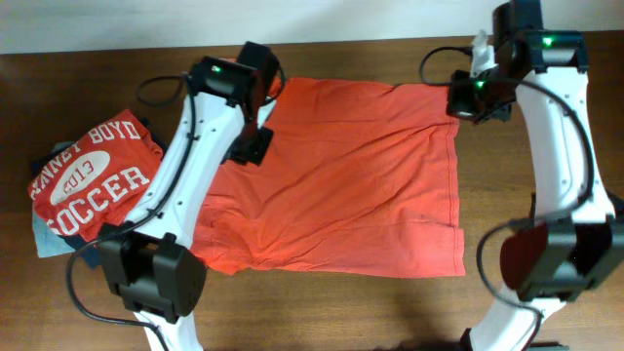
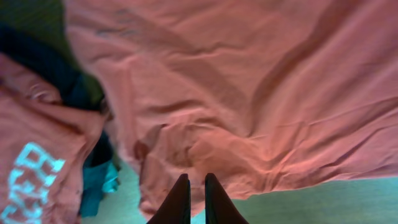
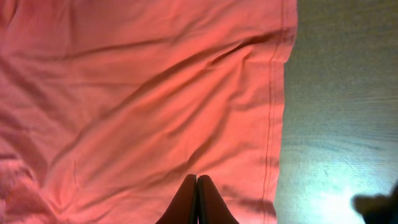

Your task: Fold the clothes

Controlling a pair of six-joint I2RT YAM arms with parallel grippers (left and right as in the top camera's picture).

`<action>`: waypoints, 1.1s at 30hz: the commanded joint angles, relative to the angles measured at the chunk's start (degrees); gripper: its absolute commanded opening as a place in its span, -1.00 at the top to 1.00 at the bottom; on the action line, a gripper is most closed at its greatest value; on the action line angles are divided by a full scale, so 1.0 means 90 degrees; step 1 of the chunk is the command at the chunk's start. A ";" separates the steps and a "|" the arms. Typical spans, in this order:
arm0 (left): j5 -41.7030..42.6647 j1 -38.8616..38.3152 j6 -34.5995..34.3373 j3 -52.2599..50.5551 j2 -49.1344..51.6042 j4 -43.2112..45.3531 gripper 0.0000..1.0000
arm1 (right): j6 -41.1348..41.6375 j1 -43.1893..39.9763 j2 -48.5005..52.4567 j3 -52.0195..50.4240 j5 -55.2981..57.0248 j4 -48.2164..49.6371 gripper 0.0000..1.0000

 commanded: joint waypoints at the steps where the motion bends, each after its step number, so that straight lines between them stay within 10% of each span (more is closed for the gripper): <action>1: -0.0226 0.0163 -0.0170 0.0153 -0.0641 -0.0092 0.81 | 0.0000 0.0537 -0.0726 0.0129 0.0719 -0.0121 0.92; 24: -0.0959 0.0389 -0.0753 -0.0648 -0.2810 0.0221 0.71 | 0.1418 0.3521 -0.2679 -0.1916 0.2800 -0.0571 0.87; 33: -0.1345 0.0391 -0.0748 -0.0981 -0.3594 0.0765 0.54 | 0.2812 0.4223 -0.4367 -0.2254 0.4607 -0.0578 0.24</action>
